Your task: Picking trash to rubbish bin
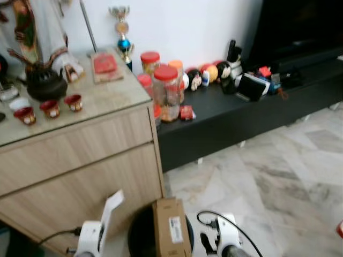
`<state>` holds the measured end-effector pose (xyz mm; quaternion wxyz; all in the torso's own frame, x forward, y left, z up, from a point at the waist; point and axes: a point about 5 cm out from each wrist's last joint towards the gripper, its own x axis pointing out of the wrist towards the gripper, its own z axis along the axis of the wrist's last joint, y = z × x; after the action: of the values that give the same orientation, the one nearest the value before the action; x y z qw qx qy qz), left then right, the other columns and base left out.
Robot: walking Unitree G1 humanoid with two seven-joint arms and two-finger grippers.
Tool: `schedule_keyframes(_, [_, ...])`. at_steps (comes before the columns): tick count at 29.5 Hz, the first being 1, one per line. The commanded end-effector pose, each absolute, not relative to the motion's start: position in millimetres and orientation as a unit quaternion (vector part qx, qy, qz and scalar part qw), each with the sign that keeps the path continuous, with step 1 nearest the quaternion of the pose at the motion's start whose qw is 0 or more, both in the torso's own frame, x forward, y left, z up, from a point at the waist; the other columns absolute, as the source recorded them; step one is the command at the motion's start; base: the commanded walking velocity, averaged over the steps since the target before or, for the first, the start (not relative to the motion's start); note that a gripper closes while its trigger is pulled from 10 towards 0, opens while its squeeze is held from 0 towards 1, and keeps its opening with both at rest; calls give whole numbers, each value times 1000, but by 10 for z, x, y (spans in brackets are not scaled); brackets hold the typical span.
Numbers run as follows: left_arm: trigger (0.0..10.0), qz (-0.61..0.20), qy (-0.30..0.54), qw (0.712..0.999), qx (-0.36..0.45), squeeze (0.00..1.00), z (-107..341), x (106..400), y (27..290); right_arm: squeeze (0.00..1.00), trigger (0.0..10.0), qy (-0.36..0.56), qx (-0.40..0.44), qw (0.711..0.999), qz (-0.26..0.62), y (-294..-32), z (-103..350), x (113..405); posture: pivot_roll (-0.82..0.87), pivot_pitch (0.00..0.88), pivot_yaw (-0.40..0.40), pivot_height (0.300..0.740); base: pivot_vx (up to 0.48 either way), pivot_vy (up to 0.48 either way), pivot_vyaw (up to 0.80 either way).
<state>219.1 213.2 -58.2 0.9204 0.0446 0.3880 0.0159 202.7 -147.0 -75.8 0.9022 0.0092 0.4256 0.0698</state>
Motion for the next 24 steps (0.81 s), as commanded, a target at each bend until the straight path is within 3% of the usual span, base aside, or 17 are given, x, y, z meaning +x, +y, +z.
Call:
schedule_keyframes(1, [10000,-10,385,922,35,0,-582,2208,2050,0,10000,424,4,902,80,-1477,-740,2060,75,0,68,740,0,0,0])
schedule_keyframes(5, [10000,-113,381,916,48,0,-528,2353,1754,0,10000,417,11,897,144,-1338,-659,2195,69,0,65,740,0,0,0])
schedule_keyframes(10, [10000,-157,387,906,65,0,-524,2373,1639,0,10000,404,7,896,185,-1215,-588,2293,66,0,60,740,0,0,0])
schedule_keyframes(24, [10000,-183,400,885,155,0,-539,2317,1844,0,10000,371,25,895,245,-1036,-472,2409,65,0,37,740,0,0,0])
